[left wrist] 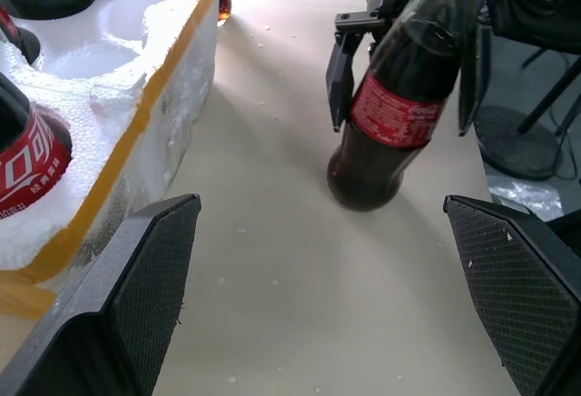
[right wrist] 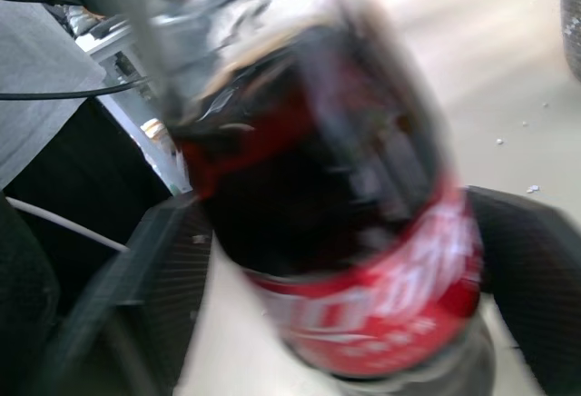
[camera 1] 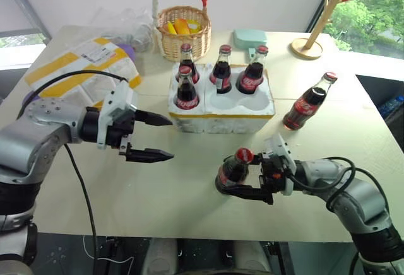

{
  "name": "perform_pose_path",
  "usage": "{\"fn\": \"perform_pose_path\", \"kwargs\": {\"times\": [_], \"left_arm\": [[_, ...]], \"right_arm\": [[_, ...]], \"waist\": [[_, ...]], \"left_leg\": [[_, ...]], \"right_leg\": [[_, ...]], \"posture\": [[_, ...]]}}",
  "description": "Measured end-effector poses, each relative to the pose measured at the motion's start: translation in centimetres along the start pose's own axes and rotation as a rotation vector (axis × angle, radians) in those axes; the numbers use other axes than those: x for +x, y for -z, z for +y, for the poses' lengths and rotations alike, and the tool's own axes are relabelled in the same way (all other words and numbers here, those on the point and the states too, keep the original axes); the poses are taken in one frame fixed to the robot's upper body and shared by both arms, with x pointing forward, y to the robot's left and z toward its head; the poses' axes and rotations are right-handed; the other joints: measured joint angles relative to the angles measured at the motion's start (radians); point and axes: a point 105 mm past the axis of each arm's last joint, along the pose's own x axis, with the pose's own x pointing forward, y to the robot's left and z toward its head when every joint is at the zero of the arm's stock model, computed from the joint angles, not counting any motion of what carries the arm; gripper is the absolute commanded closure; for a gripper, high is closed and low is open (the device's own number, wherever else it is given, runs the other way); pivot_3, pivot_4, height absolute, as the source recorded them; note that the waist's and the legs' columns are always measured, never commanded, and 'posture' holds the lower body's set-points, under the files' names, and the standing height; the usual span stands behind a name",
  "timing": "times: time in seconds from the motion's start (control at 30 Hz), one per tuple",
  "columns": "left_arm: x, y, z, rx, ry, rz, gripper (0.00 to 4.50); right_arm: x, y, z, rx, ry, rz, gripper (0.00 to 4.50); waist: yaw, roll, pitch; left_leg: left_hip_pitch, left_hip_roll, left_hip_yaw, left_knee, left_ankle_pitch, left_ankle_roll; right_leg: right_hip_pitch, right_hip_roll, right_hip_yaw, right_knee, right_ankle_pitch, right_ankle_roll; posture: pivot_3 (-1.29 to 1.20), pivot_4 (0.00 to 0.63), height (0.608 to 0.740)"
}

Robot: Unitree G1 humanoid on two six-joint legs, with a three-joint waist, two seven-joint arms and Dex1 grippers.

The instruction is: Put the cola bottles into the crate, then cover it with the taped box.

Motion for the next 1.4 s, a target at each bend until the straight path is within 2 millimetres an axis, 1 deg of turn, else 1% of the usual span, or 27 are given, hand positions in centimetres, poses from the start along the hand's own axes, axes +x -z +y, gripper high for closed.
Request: {"fn": "perform_pose_path", "kwargs": {"times": [0.03,0.23,0.3,0.37,0.47,0.53,0.6,0.67,0.73,0.83,0.9,0.97,1.03,1.23,1.33,1.37,1.4], "left_arm": [[0.0,0.0,0.0,0.001,-0.001,0.0,0.0],[0.0,-0.1,0.1,0.002,-0.01,-0.002,0.0],[0.0,-0.1,0.2,0.003,-0.012,-0.005,0.0],[0.1,-0.2,0.3,0.004,-0.015,-0.015,0.0],[0.4,-0.5,0.5,0.02,-0.014,-0.032,0.0],[0.3,-0.7,0.8,0.03,-0.025,-0.041,0.0],[0.4,-0.8,1.1,0.03,-0.037,-0.05,0.0],[0.4,-0.9,1.2,0.034,-0.043,-0.054,0.0],[0.5,-0.8,1.3,0.035,-0.047,-0.057,0.0],[0.5,-0.8,1.5,0.034,-0.059,-0.06,0.0],[0.6,-0.9,1.5,0.033,-0.063,-0.069,0.0],[0.7,-0.9,1.5,0.035,-0.072,-0.071,0.0],[0.7,-0.8,1.5,0.033,-0.079,-0.071,0.0],[0.5,-1.0,1.7,0.037,-0.107,-0.077,0.0],[0.6,-1.0,1.8,0.035,-0.113,-0.084,0.0],[0.6,-1.0,1.8,0.035,-0.114,-0.087,0.0],[0.6,-1.0,1.9,0.035,-0.116,-0.088,0.0]], "right_arm": [[0.0,-0.1,0.0,-0.003,0.0,-0.001,1.69],[-0.1,-0.1,0.0,0.02,-0.003,-0.008,1.69],[-0.3,-0.6,-0.2,0.028,0.0,-0.014,1.69],[-0.6,-2.6,-1.2,0.007,0.019,-0.049,1.69],[-1.5,-8.7,-3.2,-0.1,0.085,-0.191,1.69],[-1.6,-11.8,-4.0,-0.143,0.108,-0.277,1.69],[-1.3,-14.2,-5.1,-0.154,0.126,-0.342,1.69],[-1.3,-15.5,-6.3,-0.141,0.151,-0.377,1.69],[-1.2,-16.3,-7.8,-0.132,0.199,-0.388,1.69],[-0.6,-16.2,-10.0,-0.138,0.293,-0.359,1.69],[0.0,-15.1,-11.7,-0.125,0.361,-0.308,1.69],[0.6,-13.6,-12.6,-0.124,0.388,-0.241,1.69],[1.2,-12.3,-12.8,-0.131,0.373,-0.187,1.69],[2.4,-10.6,-13.0,-0.174,0.352,-0.106,1.69],[3.4,-9.5,-13.1,-0.18,0.337,-0.069,1.69],[3.8,-9.1,-13.1,-0.176,0.33,-0.057,1.25],[3.9,-9.1,-13.1,-0.188,0.327,-0.057,0.79]], "waist": [[0.0,0.0,0.0],[0.0,0.0,0.0],[0.0,0.0,0.0],[-0.002,0.0,0.0],[-0.005,0.001,0.001],[-0.004,0.001,0.001],[-0.004,0.001,0.001],[-0.004,0.001,0.001],[0.0,0.001,0.001],[-0.003,0.001,0.001],[-0.004,0.001,0.001],[-0.004,0.001,0.001],[-0.005,0.002,0.001],[-0.01,0.002,0.001],[-0.014,0.002,0.001],[-0.016,0.002,0.001],[-0.02,0.002,0.001]], "left_leg": [[0.0,0.0,0.0,0.0,0.0,0.0],[0.0,0.0,0.0,0.0,0.0,0.0],[0.0,0.0,0.0,0.0,0.0,0.0],[0.0,0.0,0.0,0.0,0.0,-0.001],[0.0,0.001,0.0,0.0,0.001,-0.001],[0.0,0.003,0.0,0.0,0.001,-0.002],[0.0,0.003,0.001,-0.001,0.003,-0.005],[-0.001,0.003,0.003,-0.002,0.004,-0.007],[-0.002,0.003,0.003,-0.003,0.004,-0.007],[-0.002,0.003,0.004,-0.003,0.004,-0.008],[-0.002,0.003,0.004,-0.003,0.004,-0.008],[-0.002,0.003,0.004,-0.003,0.004,-0.008],[-0.003,0.003,0.004,-0.003,0.005,-0.008],[-0.003,0.003,0.004,-0.003,0.005,-0.008],[-0.003,0.003,0.004,-0.003,0.005,-0.009],[-0.003,0.003,0.004,-0.003,0.005,-0.009],[-0.003,0.003,0.004,-0.003,0.005,-0.009]], "right_leg": [[0.0,0.0,0.0,0.0,0.0,0.0],[0.0,0.0,0.0,0.0,0.0,0.0],[0.0,0.0,0.0,0.0,0.0,0.0],[0.0,0.0,0.0,0.0,0.001,-0.001],[-0.001,0.002,0.0,0.001,0.001,-0.001],[-0.001,0.003,0.0,0.001,0.001,-0.001],[-0.002,0.004,0.0,0.001,0.001,-0.001],[-0.003,0.004,0.0,0.0,0.001,-0.001],[-0.003,0.004,0.0,0.0,0.001,-0.001],[-0.003,0.004,0.0,-0.001,0.001,-0.001],[-0.003,0.004,0.0,0.0,0.001,-0.001],[-0.004,0.004,0.0,0.0,0.001,-0.001],[-0.005,0.004,0.0,0.0,0.001,-0.001],[-0.005,0.004,0.0,0.0,0.001,-0.001],[-0.005,0.004,0.0,0.0,0.001,-0.001],[-0.005,0.004,0.0,0.0,0.001,-0.001],[-0.004,0.004,0.0,0.0,0.001,-0.001]], "posture": [[0.0,0.15,0.74],[0.0,0.15,0.74],[0.0,0.15,0.74],[0.0,0.15,0.74],[0.0,0.15,0.74],[0.0,0.15,0.74],[0.0,0.15,0.74],[0.0,0.15,0.74],[0.0,0.15,0.74],[0.0,0.15,0.74],[0.0,0.15,0.74],[0.0,0.15,0.74],[0.0,0.15,0.74],[0.0,0.15,0.74],[0.0,0.15,0.74],[0.0,0.15,0.74],[0.0,0.15,0.74]]}}
